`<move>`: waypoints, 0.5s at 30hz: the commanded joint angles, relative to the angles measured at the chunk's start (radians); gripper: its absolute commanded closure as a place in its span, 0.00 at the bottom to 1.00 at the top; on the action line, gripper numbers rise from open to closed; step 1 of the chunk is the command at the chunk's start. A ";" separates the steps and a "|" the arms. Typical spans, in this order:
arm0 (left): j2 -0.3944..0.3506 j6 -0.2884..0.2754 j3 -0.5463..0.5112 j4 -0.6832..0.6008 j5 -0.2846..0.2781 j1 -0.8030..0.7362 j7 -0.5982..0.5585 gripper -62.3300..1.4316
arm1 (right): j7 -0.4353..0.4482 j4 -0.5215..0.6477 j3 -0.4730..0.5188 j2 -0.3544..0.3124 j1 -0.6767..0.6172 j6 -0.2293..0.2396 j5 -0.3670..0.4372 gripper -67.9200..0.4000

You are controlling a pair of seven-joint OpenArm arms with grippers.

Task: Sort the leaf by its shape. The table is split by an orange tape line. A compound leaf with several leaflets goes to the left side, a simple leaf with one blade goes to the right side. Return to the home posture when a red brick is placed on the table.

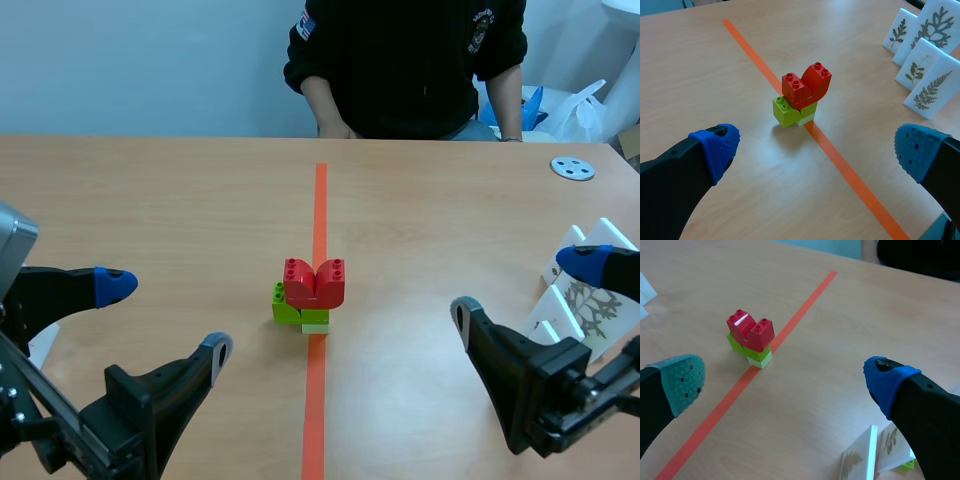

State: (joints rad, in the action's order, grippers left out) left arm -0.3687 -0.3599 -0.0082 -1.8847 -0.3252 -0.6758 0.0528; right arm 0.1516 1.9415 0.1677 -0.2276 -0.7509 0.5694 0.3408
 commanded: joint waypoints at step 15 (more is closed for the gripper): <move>0.002 -0.001 0.001 -0.015 -0.007 -0.005 -0.019 0.00 | 0.008 -0.021 0.001 -0.013 0.031 0.000 0.007 0.00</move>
State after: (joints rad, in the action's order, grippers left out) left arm -0.3687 -0.3599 -0.0082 -1.8847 -0.3252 -0.6758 0.0490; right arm 0.1482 1.9079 0.1677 -0.2276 -0.7307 0.5694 0.3405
